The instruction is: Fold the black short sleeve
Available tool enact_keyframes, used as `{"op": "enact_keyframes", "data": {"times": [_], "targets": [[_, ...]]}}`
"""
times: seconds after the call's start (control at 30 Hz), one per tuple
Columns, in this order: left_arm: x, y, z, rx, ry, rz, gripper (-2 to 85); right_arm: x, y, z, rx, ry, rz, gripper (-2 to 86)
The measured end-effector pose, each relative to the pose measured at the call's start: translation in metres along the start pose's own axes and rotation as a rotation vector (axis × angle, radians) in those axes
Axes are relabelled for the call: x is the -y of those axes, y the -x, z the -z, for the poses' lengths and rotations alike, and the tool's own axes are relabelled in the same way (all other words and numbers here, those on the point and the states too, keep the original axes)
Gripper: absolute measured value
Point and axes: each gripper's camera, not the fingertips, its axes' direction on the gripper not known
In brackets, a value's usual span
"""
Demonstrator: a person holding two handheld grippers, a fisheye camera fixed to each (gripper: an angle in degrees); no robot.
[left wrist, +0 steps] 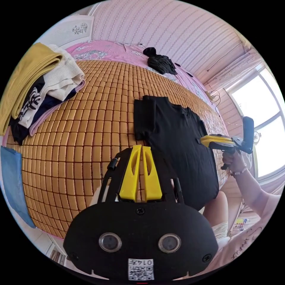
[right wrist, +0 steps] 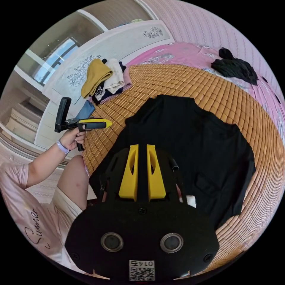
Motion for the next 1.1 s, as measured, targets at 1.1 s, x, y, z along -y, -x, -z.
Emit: {"op": "enact_keyframes", "data": {"times": [1.1], "targets": [[-0.024,0.01,-0.052,-0.017,-0.104,0.021,-1.0,-0.058,-0.063,0.078,0.086,-0.281,-0.092,6.2]]}}
